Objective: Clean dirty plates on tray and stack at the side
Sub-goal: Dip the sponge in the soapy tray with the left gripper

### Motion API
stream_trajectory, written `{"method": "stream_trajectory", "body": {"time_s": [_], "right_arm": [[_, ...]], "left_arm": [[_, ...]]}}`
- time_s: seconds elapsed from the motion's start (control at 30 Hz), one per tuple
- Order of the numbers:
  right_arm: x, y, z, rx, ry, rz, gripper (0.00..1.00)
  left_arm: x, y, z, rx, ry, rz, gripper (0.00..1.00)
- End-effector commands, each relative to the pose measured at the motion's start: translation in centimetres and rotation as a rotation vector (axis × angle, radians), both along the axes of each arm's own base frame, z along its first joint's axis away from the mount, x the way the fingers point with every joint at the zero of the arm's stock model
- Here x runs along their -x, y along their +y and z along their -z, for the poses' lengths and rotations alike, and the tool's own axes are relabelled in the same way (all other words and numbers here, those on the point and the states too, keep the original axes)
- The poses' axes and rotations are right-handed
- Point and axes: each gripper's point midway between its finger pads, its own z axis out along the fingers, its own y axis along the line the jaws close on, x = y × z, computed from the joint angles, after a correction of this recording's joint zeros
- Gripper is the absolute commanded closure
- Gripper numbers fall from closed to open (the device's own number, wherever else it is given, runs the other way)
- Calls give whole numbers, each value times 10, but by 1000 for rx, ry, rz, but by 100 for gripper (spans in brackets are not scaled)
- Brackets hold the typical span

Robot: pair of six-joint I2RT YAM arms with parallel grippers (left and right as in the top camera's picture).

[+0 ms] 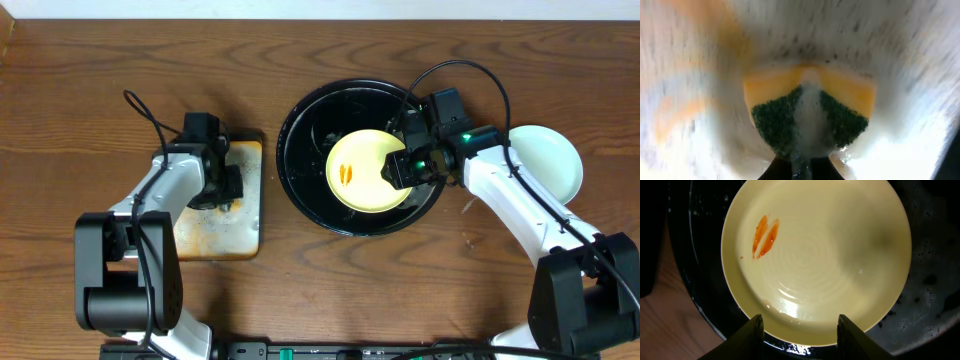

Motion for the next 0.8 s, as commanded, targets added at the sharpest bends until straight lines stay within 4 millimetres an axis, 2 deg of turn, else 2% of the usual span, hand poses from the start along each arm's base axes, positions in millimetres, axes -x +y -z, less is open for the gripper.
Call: {"method": "stream_trajectory", "body": {"time_s": [0.0, 0.1, 0.17, 0.23, 0.3, 0.43, 0.67, 0.77], "right_arm": [[-3, 4, -13, -22, -35, -17, 55], [-3, 4, -13, -22, -35, -15, 55], [-3, 4, -13, -22, -35, -15, 55], [-3, 4, -13, -22, -35, -15, 55], [-3, 4, -13, -22, -35, -15, 55], [-3, 4, -13, -22, -35, -15, 55], [-1, 4, -13, -20, -27, -15, 56], [0, 3, -12, -19, -22, -15, 55]], "left_arm": [[11, 2, -13, -10, 61, -19, 93], [0, 2, -46, -10, 29, -19, 88], [-5, 2, -58, -9, -8, -19, 77], [-10, 3, -65, -10, -43, -19, 71], [-13, 3, -65, -14, -56, -20, 70], [-12, 5, -47, -24, -47, -21, 69], [-2, 5, 2, -24, 27, -20, 69], [1, 4, 16, -20, 64, -20, 76]]}}
